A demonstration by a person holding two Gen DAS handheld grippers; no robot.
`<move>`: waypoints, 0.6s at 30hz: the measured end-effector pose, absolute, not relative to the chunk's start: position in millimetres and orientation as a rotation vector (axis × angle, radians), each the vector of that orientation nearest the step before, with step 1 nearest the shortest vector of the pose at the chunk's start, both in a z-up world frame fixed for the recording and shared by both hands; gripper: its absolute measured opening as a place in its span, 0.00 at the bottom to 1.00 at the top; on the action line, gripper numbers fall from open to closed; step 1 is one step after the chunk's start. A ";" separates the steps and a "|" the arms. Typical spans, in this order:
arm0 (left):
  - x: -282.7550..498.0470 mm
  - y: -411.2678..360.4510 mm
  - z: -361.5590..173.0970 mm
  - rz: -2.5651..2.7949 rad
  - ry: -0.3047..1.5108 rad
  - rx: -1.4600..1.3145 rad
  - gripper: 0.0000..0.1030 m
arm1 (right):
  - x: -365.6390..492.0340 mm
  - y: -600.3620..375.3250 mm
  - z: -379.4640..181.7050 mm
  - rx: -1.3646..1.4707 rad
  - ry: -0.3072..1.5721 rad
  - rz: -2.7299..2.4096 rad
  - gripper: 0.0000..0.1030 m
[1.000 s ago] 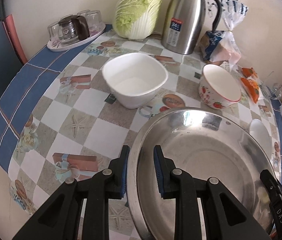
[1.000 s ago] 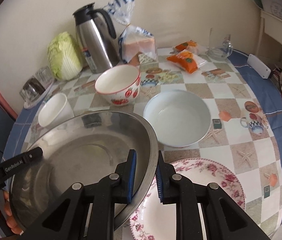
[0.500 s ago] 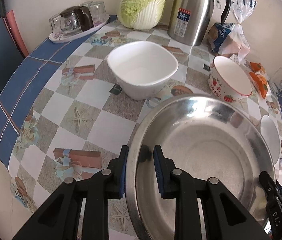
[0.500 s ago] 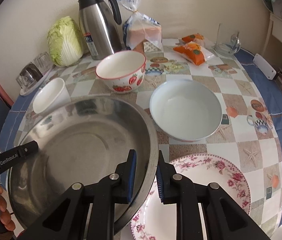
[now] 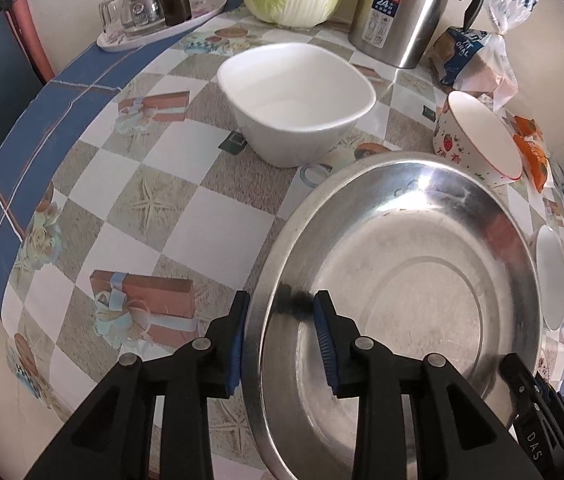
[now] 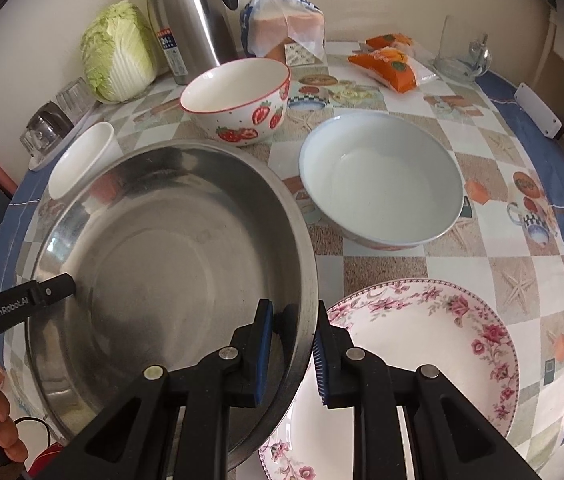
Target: Organize plates and bowls
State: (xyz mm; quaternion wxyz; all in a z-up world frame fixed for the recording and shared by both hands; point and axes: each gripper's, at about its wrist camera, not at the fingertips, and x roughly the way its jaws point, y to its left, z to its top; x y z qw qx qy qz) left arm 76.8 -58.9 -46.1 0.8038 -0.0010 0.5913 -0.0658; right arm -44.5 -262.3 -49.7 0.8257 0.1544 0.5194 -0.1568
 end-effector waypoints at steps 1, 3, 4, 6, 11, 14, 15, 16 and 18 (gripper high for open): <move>77.2 -58.5 -47.3 -0.139 1.271 -0.004 0.32 | -44.4 -262.2 -51.0 0.333 1.108 -0.331 0.21; 77.8 -58.2 -50.1 -0.133 1.285 -0.001 0.32 | -43.8 -262.0 -52.8 0.335 1.112 -0.331 0.21; 77.8 -58.2 -50.9 -0.130 1.289 0.001 0.32 | -43.5 -261.4 -52.6 0.331 1.114 -0.331 0.21; 77.6 -59.2 -51.2 -0.127 1.289 0.008 0.32 | -43.3 -259.8 -52.8 0.325 1.118 -0.332 0.21; 76.9 -59.8 -50.9 -0.123 1.292 0.012 0.33 | -43.2 -258.3 -54.0 0.319 1.123 -0.335 0.21; 78.0 -58.9 -50.7 -0.123 1.293 0.002 0.33 | -42.7 -257.8 -54.7 0.314 1.124 -0.335 0.21; 78.3 -58.7 -50.5 -0.122 1.292 0.003 0.33 | -42.5 -257.6 -54.9 0.314 1.123 -0.334 0.21; 78.5 -58.7 -50.4 -0.121 1.292 0.005 0.33 | -42.4 -257.5 -55.0 0.314 1.123 -0.333 0.21; 78.6 -58.5 -50.1 -0.117 1.292 0.008 0.34 | -42.6 -256.8 -55.0 0.311 1.124 -0.331 0.21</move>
